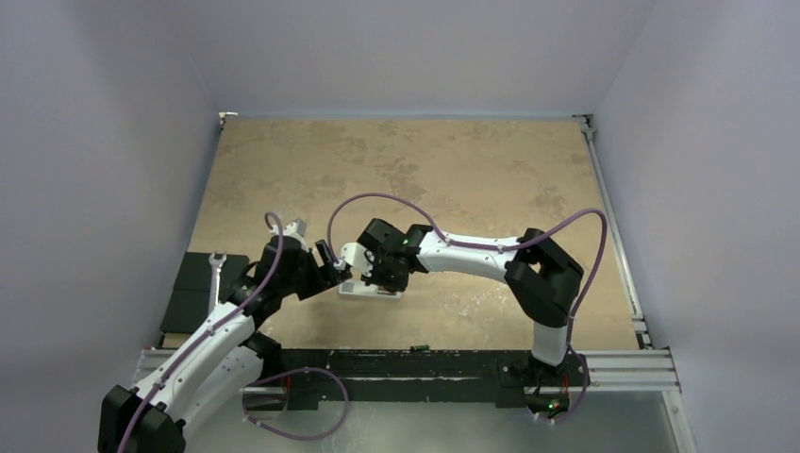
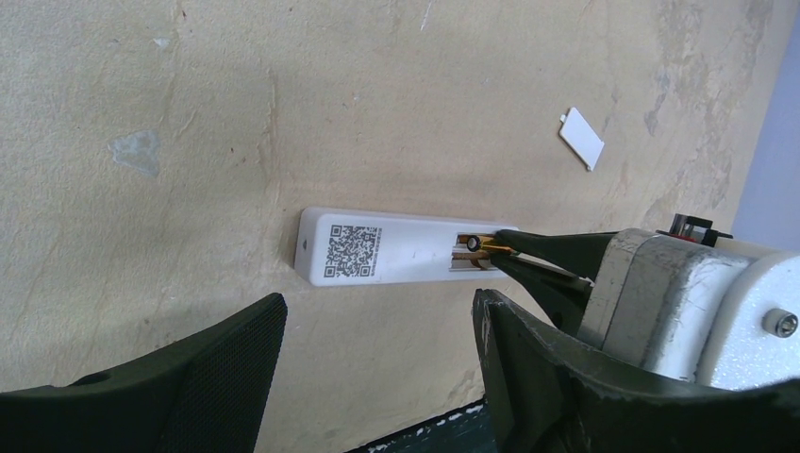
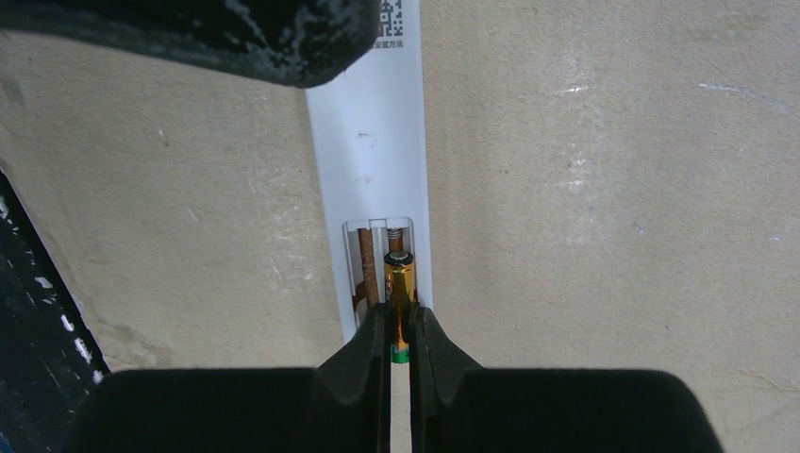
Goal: Load the batteries into the remote control
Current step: Load the battery into the remote control.
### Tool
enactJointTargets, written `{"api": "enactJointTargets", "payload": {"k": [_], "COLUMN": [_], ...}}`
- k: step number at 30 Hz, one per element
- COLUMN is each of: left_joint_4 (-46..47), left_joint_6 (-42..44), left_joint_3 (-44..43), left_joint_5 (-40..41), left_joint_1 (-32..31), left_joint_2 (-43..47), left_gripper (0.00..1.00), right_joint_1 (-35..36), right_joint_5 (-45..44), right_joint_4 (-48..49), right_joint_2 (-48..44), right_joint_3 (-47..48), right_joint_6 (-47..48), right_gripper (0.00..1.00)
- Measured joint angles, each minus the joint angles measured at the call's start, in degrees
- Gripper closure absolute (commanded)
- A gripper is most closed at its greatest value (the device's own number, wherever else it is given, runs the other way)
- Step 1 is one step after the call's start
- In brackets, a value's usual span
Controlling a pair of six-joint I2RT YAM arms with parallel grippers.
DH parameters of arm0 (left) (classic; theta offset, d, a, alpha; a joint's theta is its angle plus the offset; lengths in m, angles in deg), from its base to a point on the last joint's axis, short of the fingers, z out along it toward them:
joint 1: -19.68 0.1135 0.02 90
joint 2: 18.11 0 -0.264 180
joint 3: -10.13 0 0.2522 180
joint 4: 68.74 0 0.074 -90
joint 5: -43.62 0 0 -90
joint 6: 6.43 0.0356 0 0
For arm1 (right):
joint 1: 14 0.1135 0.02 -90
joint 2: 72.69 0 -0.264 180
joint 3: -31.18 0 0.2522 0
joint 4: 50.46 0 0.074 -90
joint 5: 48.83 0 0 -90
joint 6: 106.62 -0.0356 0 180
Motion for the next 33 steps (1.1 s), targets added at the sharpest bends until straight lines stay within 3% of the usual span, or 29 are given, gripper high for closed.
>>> {"api": "enactJointTargets", "payload": {"k": [33], "left_joint_4": [0.02], "left_joint_6": [0.04], "left_joint_3": [0.13], "left_joint_5": [-0.26], "left_joint_1": [0.0], "left_joint_2": [-1.03], "left_gripper": [0.27], "right_joint_1": [0.0], "right_joint_5": [-0.31], "right_joint_4": [-0.02], "right_joint_2": [0.0], "right_joint_3": [0.0], "right_joint_6": [-0.24], "right_gripper": [0.8]}}
